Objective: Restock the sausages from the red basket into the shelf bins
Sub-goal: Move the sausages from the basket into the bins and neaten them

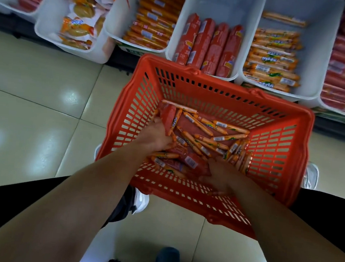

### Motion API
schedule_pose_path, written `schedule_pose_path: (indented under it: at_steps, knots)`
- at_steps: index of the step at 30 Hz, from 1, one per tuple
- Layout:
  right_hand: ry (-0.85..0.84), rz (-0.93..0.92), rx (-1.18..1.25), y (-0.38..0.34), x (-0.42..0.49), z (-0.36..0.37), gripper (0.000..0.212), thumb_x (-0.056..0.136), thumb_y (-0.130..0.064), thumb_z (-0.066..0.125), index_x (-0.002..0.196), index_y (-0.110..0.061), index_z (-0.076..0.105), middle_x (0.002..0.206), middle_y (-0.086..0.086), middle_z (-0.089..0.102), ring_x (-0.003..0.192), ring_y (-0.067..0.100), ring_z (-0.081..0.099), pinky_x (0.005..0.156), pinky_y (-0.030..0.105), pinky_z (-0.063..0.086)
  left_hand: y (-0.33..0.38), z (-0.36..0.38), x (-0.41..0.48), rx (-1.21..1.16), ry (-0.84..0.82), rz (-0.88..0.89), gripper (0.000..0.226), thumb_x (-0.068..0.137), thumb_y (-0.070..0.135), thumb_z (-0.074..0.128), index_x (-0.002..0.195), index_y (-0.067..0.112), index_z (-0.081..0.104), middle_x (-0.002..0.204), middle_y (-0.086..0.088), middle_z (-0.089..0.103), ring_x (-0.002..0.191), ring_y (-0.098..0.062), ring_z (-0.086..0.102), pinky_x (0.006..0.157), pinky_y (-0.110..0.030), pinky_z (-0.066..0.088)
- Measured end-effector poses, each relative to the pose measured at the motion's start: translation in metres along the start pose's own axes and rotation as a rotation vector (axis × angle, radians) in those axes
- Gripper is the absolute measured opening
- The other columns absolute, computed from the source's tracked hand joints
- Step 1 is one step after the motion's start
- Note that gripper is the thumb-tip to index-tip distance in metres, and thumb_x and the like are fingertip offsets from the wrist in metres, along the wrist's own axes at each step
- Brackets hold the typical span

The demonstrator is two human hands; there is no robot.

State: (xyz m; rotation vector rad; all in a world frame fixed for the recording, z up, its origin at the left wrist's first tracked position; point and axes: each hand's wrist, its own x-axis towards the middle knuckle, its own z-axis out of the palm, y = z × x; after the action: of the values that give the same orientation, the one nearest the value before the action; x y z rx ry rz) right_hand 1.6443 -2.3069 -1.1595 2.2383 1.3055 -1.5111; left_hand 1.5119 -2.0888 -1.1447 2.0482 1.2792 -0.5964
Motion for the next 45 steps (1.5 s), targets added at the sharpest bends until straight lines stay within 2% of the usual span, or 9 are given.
schedule_pose_path:
  at_steps: [6,11,17,22,26,33,35,38,45]
  knots:
    - [0.232,0.084,0.279,0.005,-0.035,-0.04,0.07,0.088,-0.062,0.058,0.14,-0.021,0.036,0.13,0.01,0.06,0.112,0.032,0.061,0.092,0.042,0.049,0.003,-0.037,-0.037,-0.01,0.012,0.111,0.066,0.081,0.037,0.067,0.137,0.01,0.045,0.123,-0.015,0.058,0.108,-0.033,0.059,0.094,-0.044,0.051]
    - [0.387,0.028,0.448,-0.015,-0.073,-0.1,0.056,0.079,-0.071,0.06,0.114,-0.029,0.053,0.107,0.0,0.067,0.098,0.024,0.064,0.082,0.034,0.045,0.024,-0.094,-0.087,0.002,0.081,0.23,0.051,0.087,0.021,0.068,0.133,0.01,0.048,0.112,-0.009,0.056,0.097,-0.025,0.057,0.079,-0.03,0.041]
    - [0.546,-0.04,0.477,-0.044,-0.118,-0.162,0.066,0.078,-0.031,0.078,0.136,-0.02,0.048,0.099,-0.002,0.065,0.077,0.012,0.063,0.063,0.026,0.044,0.038,-0.166,-0.133,0.117,0.157,0.369,0.058,0.087,0.029,0.068,0.137,0.016,0.043,0.112,-0.007,0.049,0.104,-0.031,0.058,0.082,-0.034,0.045]
    - [0.719,-0.036,0.519,-0.047,-0.114,-0.187,0.061,0.082,-0.022,0.074,0.137,-0.017,0.047,0.095,-0.004,0.062,0.07,0.002,0.056,0.056,0.019,0.04,0.038,-0.197,-0.133,0.127,0.187,0.432,0.061,0.086,0.03,0.069,0.139,0.024,0.041,0.114,-0.004,0.05,0.104,-0.024,0.056,0.09,-0.04,0.049]
    - [0.811,0.037,0.606,-0.05,-0.084,-0.207,0.059,0.09,-0.026,0.07,0.141,-0.016,0.043,0.109,0.004,0.065,0.08,0.017,0.058,0.062,0.025,0.039,0.051,-0.198,-0.103,0.071,0.169,0.401,0.051,0.081,0.034,0.066,0.127,0.024,0.047,0.108,-0.004,0.054,0.094,-0.023,0.06,0.075,-0.035,0.048]
    - [0.897,0.15,0.731,-0.051,-0.002,-0.252,0.055,0.091,-0.032,0.064,0.14,-0.018,0.043,0.117,0.009,0.066,0.086,0.026,0.064,0.06,0.025,0.044,0.068,-0.178,-0.037,-0.025,0.147,0.38,0.06,0.089,0.032,0.067,0.14,0.022,0.037,0.117,-0.004,0.047,0.098,-0.023,0.055,0.078,-0.035,0.046]
    - [0.959,0.169,0.766,-0.057,0.013,-0.262,0.053,0.093,-0.035,0.062,0.14,-0.016,0.045,0.124,0.012,0.062,0.097,0.031,0.064,0.071,0.027,0.046,0.073,-0.177,-0.024,-0.041,0.166,0.375,0.059,0.089,0.033,0.067,0.139,0.022,0.038,0.117,-0.004,0.047,0.1,-0.024,0.056,0.08,-0.035,0.048]
    - [0.973,0.213,0.6,-0.064,0.025,-0.256,0.049,0.093,-0.04,0.058,0.135,-0.016,0.051,0.132,0.014,0.052,0.112,0.039,0.059,0.089,0.041,0.049,0.087,-0.181,-0.004,-0.077,0.211,0.366,0.057,0.087,0.034,0.067,0.135,0.019,0.04,0.117,-0.008,0.049,0.099,-0.028,0.058,0.083,-0.041,0.052]
    - [0.953,0.124,0.331,-0.05,0.036,-0.217,0.037,0.088,-0.024,0.058,0.125,-0.017,0.061,0.126,0.01,0.054,0.119,0.033,0.048,0.097,0.044,0.047,0.131,-0.177,0.046,-0.094,0.297,0.263,0.065,0.092,0.032,0.066,0.143,0.009,0.033,0.13,-0.017,0.045,0.112,-0.036,0.056,0.096,-0.049,0.05]
